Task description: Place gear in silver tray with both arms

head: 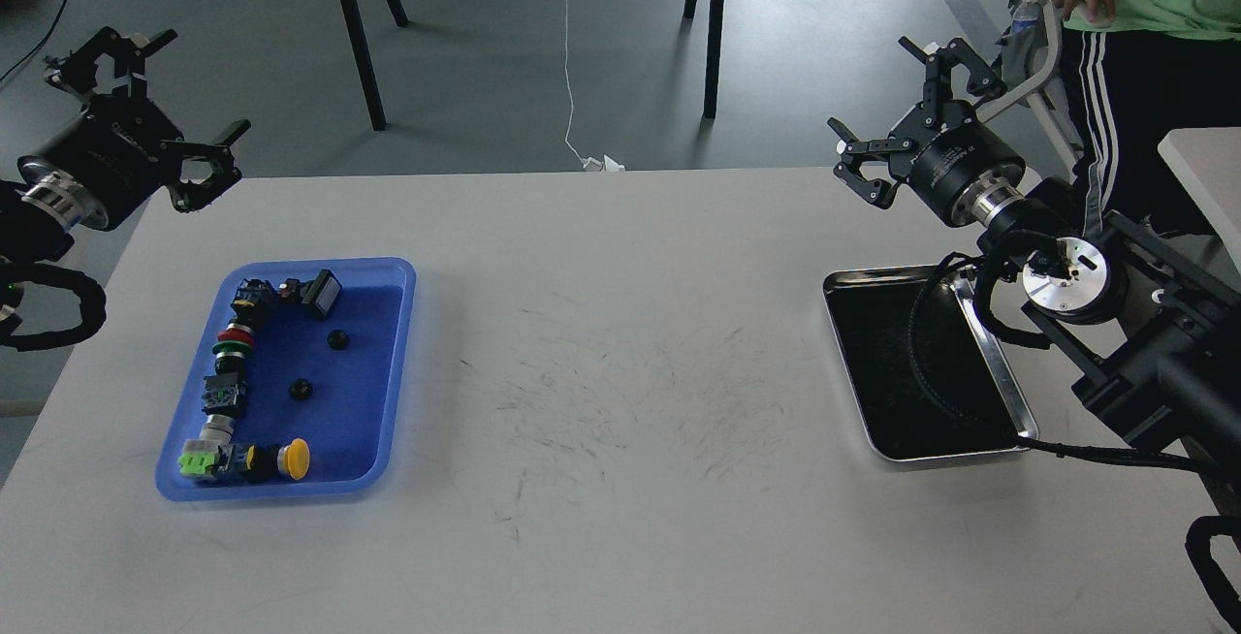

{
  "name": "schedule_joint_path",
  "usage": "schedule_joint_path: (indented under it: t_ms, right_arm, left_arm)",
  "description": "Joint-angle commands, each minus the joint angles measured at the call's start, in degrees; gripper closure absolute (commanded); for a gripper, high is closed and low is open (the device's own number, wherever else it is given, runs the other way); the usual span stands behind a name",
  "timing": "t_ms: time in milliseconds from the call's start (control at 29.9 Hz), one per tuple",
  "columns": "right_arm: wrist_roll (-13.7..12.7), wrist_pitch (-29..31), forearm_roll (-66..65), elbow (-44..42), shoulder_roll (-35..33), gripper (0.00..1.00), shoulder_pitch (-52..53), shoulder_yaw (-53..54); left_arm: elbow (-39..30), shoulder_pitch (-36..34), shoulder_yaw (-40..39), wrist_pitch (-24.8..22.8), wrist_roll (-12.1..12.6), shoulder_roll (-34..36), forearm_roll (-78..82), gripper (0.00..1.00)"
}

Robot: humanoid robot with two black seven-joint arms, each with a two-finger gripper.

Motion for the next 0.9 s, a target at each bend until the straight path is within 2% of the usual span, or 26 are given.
schedule_joint_path:
  t_ms: [0,869]
  right_arm:
    - [0.0,0.0,-0.01,0.19,-0.07,0.01,-0.13,-0.09]
    - [-0.26,0.35,-0.01,0.63,-0.78,0.01,-1.27,-0.18]
  left_arm:
    - [0.0,0.07,0.0,0.0,0.0,0.07,0.03,0.01]
    - [-0.88,0.33,1.32,0.0,0.44,2.27,0.74,0.01]
